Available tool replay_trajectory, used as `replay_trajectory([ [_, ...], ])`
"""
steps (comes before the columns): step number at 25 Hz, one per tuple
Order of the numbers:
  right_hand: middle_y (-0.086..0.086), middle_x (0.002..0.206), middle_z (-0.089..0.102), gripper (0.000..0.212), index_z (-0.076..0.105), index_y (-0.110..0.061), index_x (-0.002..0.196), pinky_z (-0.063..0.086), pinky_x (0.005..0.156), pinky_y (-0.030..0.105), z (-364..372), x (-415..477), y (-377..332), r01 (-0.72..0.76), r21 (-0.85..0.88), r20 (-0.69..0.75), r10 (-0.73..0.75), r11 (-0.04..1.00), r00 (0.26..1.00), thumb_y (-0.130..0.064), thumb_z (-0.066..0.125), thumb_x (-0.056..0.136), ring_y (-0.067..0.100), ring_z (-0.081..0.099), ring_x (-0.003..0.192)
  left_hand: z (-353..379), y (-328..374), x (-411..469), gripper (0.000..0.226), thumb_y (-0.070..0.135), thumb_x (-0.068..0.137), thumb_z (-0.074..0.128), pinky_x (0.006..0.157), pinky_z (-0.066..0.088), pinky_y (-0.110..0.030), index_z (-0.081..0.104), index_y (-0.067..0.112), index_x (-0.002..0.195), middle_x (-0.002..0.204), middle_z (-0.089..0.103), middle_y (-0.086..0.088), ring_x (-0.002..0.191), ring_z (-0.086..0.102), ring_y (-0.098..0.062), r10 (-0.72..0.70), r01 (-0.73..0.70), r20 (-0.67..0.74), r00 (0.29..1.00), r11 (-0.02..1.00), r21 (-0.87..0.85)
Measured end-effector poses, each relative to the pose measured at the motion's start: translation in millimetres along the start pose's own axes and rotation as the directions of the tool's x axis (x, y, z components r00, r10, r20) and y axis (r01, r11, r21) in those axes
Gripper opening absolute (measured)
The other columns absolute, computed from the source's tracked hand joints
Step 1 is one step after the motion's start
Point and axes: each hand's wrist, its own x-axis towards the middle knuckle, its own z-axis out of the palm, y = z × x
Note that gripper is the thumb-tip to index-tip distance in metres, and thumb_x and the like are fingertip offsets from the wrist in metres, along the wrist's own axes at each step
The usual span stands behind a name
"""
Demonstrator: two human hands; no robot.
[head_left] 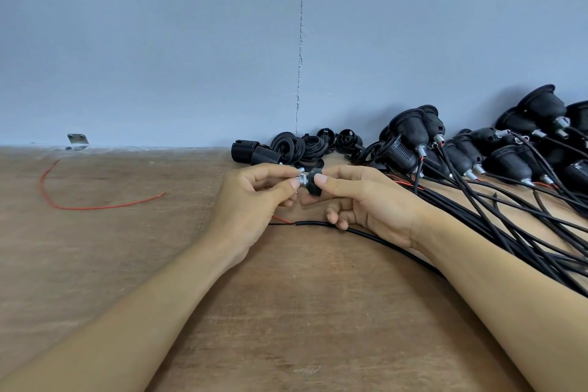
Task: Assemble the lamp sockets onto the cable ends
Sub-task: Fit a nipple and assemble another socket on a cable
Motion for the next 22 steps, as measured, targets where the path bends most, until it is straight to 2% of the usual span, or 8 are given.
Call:
replay_trajectory([
  [3, 0.022, 0.109, 0.072, 0.053, 0.056, 0.005, 0.126, 0.046, 0.048, 0.022, 0.2, 0.2, -0.1, 0.001, 0.003, -0.003, -0.001, 1.000, 1.000, -0.029, 0.069, 0.087, 0.015, 0.057, 0.057, -1.3, -0.5, 1.4, 0.015, 0.010, 0.085, 0.081, 0.066, 0.055, -0.020, 0.080, 0.025, 0.088, 0.081, 0.078, -0.006, 0.067, 0.069, -0.012, -0.038, 0.038, 0.006, 0.999, 0.999, 0.001],
  [9, 0.022, 0.110, 0.072, 0.039, 0.060, 0.000, 0.117, 0.046, 0.049, 0.022, -0.7, 0.0, -0.1, 0.001, 0.002, 0.002, -0.001, 1.000, 1.000, -0.027, 0.068, 0.090, 0.016, 0.057, 0.058, -2.9, -0.1, 1.2, 0.019, 0.014, 0.091, 0.076, 0.056, 0.052, -0.021, 0.077, 0.031, 0.083, 0.076, 0.076, -0.005, 0.060, 0.063, -0.010, 0.004, -0.010, 0.068, 0.998, 0.996, 0.093],
  [12, 0.023, 0.110, 0.072, 0.038, 0.060, 0.002, 0.119, 0.047, 0.049, 0.022, -1.1, 0.4, 0.6, 0.000, -0.004, -0.001, 0.000, 1.000, 1.000, -0.025, 0.067, 0.092, 0.016, 0.056, 0.058, -3.3, 0.9, 1.0, 0.024, 0.007, 0.087, 0.079, 0.060, 0.055, -0.023, 0.078, 0.030, 0.079, 0.076, 0.076, -0.008, 0.060, 0.065, -0.013, -0.007, 0.002, 0.074, 0.997, 0.998, 0.066],
  [17, 0.023, 0.111, 0.072, 0.038, 0.060, 0.000, 0.119, 0.047, 0.050, 0.022, -0.9, 0.1, -0.2, -0.001, -0.001, 0.002, 0.001, 1.000, 1.000, -0.025, 0.066, 0.092, 0.016, 0.057, 0.058, -2.0, 2.0, 1.9, 0.011, 0.009, 0.086, 0.079, 0.064, 0.056, -0.021, 0.081, 0.020, 0.083, 0.082, 0.078, -0.011, 0.066, 0.069, -0.013, -0.036, 0.038, 0.046, 0.998, 0.998, -0.043],
  [20, 0.022, 0.110, 0.072, 0.037, 0.060, 0.001, 0.120, 0.046, 0.050, 0.022, -1.3, -0.6, -0.4, 0.001, -0.006, 0.006, -0.001, 1.000, 1.000, -0.025, 0.066, 0.093, 0.016, 0.056, 0.058, -1.5, 4.0, 0.6, 0.019, 0.003, 0.084, 0.080, 0.065, 0.056, -0.018, 0.079, 0.020, 0.090, 0.084, 0.079, -0.003, 0.067, 0.070, -0.009, -0.047, 0.048, 0.029, 0.998, 0.999, -0.024],
  [22, 0.022, 0.110, 0.072, 0.041, 0.059, 0.002, 0.123, 0.046, 0.050, 0.022, -1.3, -0.7, -0.3, 0.000, -0.007, 0.006, 0.000, 1.000, 1.000, -0.025, 0.066, 0.094, 0.015, 0.056, 0.057, -0.7, 4.3, -0.5, 0.026, 0.002, 0.082, 0.081, 0.069, 0.056, -0.017, 0.078, 0.026, 0.090, 0.088, 0.080, 0.003, 0.075, 0.073, -0.007, -0.025, 0.025, 0.020, 0.999, 1.000, 0.015],
])
